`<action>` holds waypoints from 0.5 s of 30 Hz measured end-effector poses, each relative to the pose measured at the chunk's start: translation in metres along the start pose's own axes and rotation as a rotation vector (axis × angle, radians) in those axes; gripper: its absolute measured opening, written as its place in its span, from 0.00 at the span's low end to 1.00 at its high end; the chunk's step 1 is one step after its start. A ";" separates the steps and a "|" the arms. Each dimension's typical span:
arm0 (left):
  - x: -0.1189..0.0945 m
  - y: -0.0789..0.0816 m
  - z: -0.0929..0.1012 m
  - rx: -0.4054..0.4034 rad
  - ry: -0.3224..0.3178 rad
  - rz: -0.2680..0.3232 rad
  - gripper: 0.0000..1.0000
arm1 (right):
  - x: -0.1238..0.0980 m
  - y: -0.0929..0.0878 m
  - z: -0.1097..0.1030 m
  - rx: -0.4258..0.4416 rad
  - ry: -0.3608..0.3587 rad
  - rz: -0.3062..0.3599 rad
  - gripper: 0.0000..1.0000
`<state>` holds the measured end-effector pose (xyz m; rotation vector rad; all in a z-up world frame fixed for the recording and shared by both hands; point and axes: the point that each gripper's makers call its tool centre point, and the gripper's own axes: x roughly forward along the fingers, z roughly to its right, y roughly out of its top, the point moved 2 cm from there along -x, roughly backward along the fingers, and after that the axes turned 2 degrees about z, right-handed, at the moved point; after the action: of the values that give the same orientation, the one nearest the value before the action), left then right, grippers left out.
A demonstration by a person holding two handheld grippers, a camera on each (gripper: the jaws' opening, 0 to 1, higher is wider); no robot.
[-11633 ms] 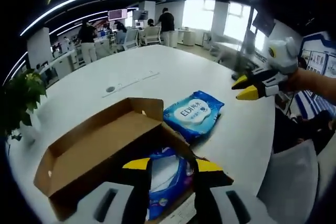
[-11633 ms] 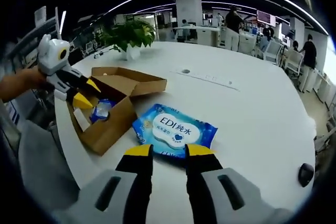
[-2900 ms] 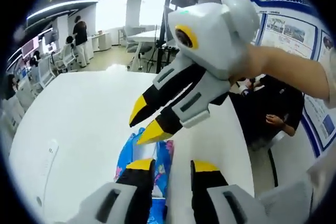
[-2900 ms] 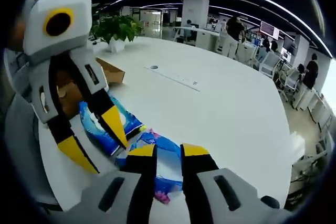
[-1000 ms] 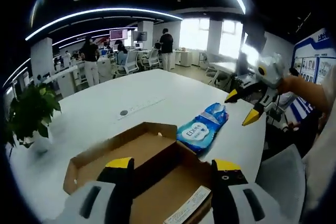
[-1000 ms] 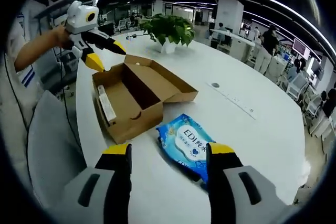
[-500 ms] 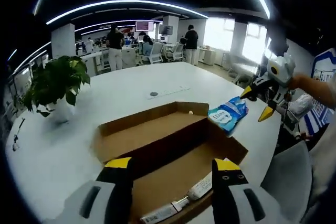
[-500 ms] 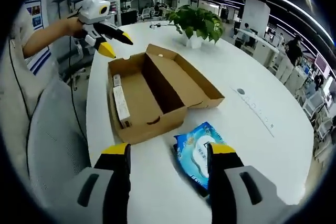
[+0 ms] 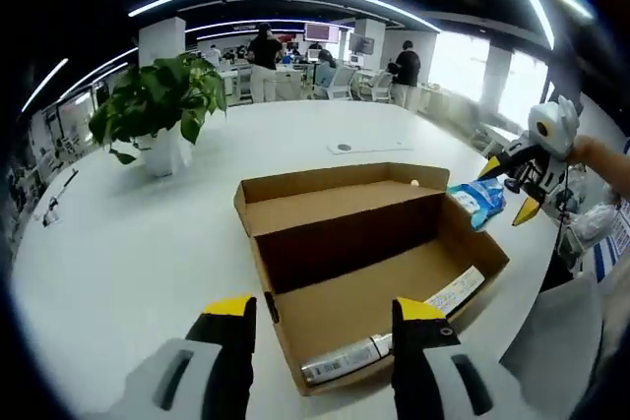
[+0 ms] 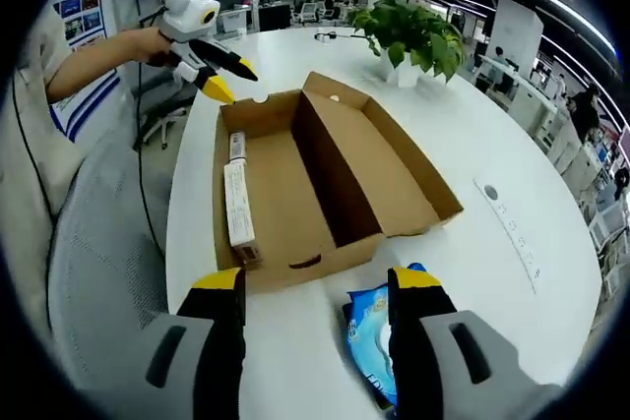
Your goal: Operate the shoe box by opening the lid, removing the specified soft item, and placing it in the target area until the item is outside and the box remains undamaged.
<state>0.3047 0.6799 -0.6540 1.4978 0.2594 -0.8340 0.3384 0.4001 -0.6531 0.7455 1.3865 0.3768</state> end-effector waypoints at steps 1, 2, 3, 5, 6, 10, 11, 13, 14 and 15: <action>0.000 -0.003 -0.002 -0.011 0.010 -0.008 0.54 | 0.004 0.001 -0.002 -0.006 0.009 -0.004 0.55; 0.000 -0.006 -0.003 -0.014 0.012 -0.015 0.52 | 0.007 0.002 -0.003 -0.015 0.020 -0.009 0.55; 0.000 -0.011 -0.004 -0.017 0.016 -0.023 0.50 | 0.012 0.003 -0.007 -0.030 0.038 -0.016 0.54; -0.001 -0.020 -0.006 -0.031 0.027 -0.044 0.45 | 0.019 0.005 -0.011 -0.046 0.058 -0.026 0.54; -0.001 -0.023 -0.007 -0.035 0.028 -0.049 0.43 | 0.024 0.006 -0.014 -0.061 0.074 -0.032 0.54; -0.004 -0.034 -0.010 -0.093 0.049 -0.077 0.31 | 0.041 0.005 -0.024 -0.125 0.125 -0.067 0.53; -0.004 -0.036 -0.012 -0.108 0.057 -0.081 0.29 | 0.045 0.005 -0.026 -0.132 0.136 -0.076 0.53; -0.005 -0.040 -0.014 -0.133 0.062 -0.091 0.26 | 0.053 0.003 -0.028 -0.165 0.156 -0.099 0.53; -0.005 -0.042 -0.014 -0.142 0.065 -0.093 0.26 | 0.058 0.003 -0.031 -0.181 0.172 -0.106 0.52; -0.005 -0.042 -0.014 -0.146 0.065 -0.093 0.25 | 0.061 0.003 -0.033 -0.183 0.185 -0.110 0.52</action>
<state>0.2795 0.7006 -0.6848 1.3855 0.4317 -0.8230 0.3182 0.4503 -0.6968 0.4919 1.5359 0.4881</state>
